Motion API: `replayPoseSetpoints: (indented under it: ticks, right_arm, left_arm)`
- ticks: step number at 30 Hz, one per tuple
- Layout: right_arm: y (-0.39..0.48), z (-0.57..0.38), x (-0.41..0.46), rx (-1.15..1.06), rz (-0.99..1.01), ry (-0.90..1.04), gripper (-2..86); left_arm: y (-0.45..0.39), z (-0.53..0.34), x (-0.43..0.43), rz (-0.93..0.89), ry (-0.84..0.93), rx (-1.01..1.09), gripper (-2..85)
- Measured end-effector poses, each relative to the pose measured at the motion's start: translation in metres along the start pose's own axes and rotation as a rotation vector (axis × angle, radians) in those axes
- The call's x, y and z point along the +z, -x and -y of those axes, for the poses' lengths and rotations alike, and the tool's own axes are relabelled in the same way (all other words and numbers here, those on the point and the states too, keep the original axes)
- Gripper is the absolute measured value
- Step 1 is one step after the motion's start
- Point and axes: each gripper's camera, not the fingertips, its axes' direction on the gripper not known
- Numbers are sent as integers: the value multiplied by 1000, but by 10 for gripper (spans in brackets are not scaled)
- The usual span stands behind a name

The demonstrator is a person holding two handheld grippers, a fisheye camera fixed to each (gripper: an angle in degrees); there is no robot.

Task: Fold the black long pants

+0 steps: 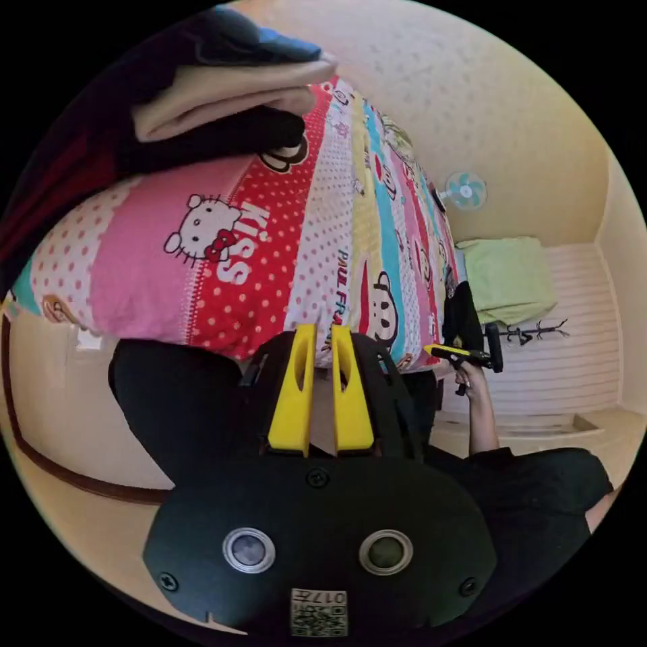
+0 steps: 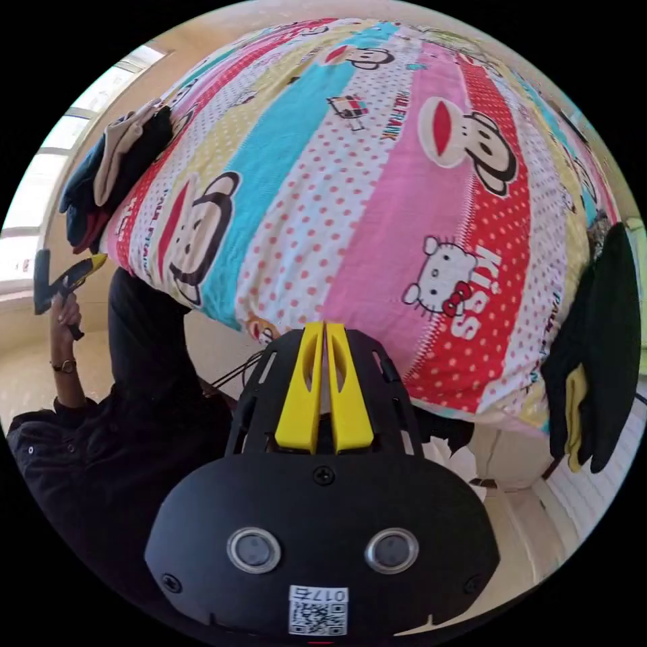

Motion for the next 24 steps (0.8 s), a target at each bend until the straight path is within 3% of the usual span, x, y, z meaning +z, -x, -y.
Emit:
replayPoseSetpoints:
  ticks: [3,7,10,13,17,19,22,24]
  right_arm:
    - [-25,-8,11,89,51,-11,9]
    - [-48,-28,15,166,229,-113,18]
    - [-74,-67,-3,214,327,-278,45]
    - [-125,-131,-44,409,205,-488,78]
    - [-206,-240,-121,796,-105,-826,107]
    - [-243,-273,-144,939,-168,-899,126]
    - [-311,-289,-151,996,-8,-899,146]
    - [-347,-278,-139,1003,216,-874,117]
  left_arm:
    - [-75,50,65,36,211,248,45]
    - [-142,74,185,309,500,394,29]
    - [-173,63,216,535,513,429,6]
    - [-186,43,223,609,454,466,-6]
    - [-175,36,215,534,401,407,-9]
    - [-155,45,208,400,421,305,-9]
    - [-135,50,202,281,433,196,-9]
    - [-136,47,200,280,433,226,-9]
